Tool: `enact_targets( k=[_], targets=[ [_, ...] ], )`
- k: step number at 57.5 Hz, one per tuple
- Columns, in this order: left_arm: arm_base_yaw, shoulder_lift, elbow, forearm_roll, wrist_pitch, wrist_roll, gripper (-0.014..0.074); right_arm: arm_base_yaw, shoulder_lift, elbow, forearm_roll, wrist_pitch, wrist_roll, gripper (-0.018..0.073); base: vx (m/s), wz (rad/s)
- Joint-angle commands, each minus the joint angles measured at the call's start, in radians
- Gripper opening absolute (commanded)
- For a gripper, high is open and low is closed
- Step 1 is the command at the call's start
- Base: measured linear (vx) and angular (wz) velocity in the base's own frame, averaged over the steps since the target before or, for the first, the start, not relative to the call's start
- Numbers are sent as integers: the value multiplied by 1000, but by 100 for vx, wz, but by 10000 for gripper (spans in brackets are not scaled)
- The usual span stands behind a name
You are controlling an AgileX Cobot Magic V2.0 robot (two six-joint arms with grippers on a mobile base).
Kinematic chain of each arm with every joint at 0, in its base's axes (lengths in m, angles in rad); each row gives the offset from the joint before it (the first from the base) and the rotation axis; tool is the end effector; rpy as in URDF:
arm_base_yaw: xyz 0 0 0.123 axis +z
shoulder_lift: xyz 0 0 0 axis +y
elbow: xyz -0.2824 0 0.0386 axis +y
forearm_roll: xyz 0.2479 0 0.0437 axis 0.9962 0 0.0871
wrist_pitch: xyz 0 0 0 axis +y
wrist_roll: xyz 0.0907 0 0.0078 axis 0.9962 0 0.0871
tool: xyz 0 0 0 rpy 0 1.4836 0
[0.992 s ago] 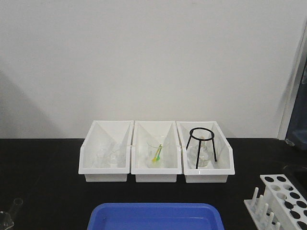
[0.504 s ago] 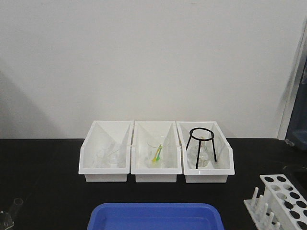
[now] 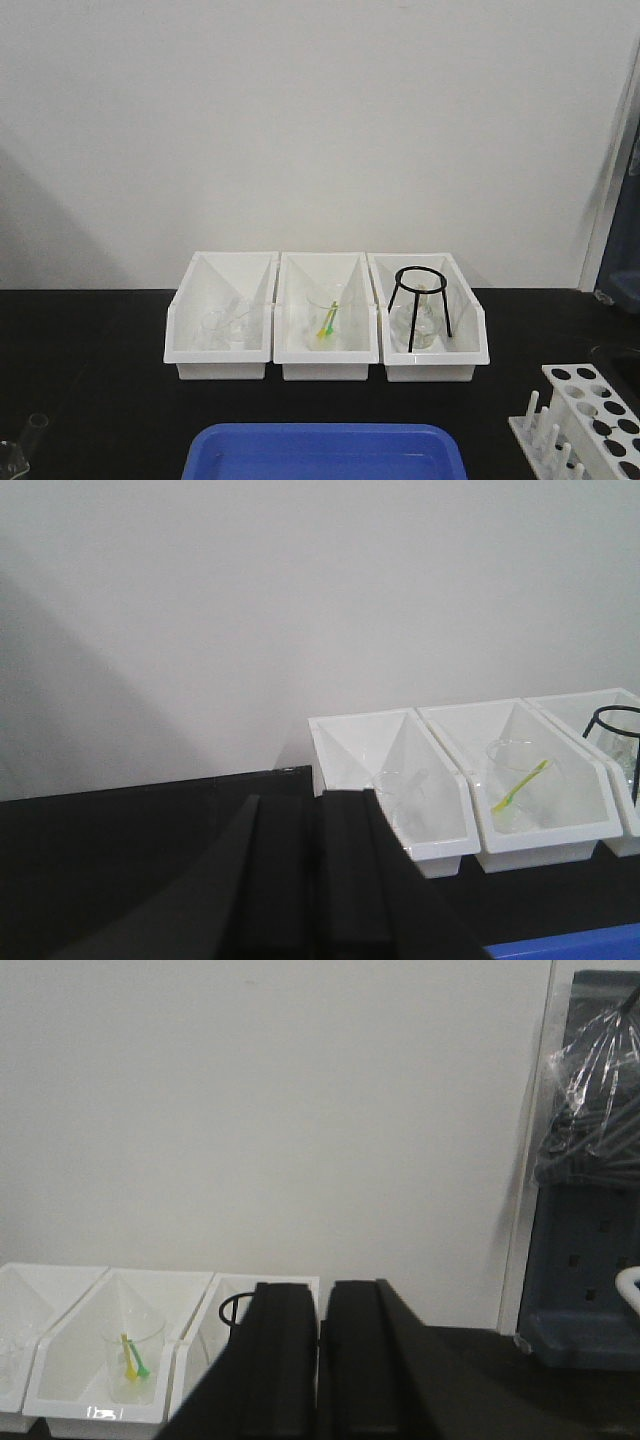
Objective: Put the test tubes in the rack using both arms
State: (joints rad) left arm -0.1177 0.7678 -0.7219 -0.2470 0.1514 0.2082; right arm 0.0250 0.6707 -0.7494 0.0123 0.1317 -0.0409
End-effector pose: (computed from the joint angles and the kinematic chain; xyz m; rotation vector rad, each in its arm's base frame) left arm 0.1622 -0.0226 0.3695 0.0963 1.6756 -0.1468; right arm 0.1374 0.0036 0.3948 -0.0425 1.5360 -0.0017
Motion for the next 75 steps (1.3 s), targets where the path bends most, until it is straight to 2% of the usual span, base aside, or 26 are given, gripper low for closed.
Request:
enact_targets(
  k=[1,10,14,18,31,41,47,53,64,69,75],
  targets=[
    [2,-1,-38,12,-85,1,348,-6,2,-35,-6,-54,-6,341,0,0],
    [2,2,-38,121,-84,1,582,-6,2,-35,-6,-77,-7,600,0,0],
    [2,7,-38,189,-85,0,638,-6,2,-35,-6,-94,-7,683,0,0],
    [2,19,-36,210,-90,-5,664,-6,2,-35,-6,-96,-6,730,0,0],
    [2,74,2,211,-78,1,627,-6,2,-35,1,-96,5,709,0,0],
    [2,74,181,211,-151,63,543,-6,2,-35,-12,-96,-16,647,0,0],
    [2,59,316,211,-258,135,484,-6,2,-35,-12,-96,-31,603,0,0],
    [2,70,437,211,-412,203,434,-6,2,-35,-12,-96,-32,554,0,0],
    [2,188,529,210,-766,228,397,-6,2,-35,-12,-96,-34,501,0,0],
    [2,271,512,210,-832,228,397,-6,2,-35,-12,-96,-36,496,0,0],
    [2,377,475,210,-843,227,397,-6,2,-35,-12,-96,-36,496,0,0]
  ],
)
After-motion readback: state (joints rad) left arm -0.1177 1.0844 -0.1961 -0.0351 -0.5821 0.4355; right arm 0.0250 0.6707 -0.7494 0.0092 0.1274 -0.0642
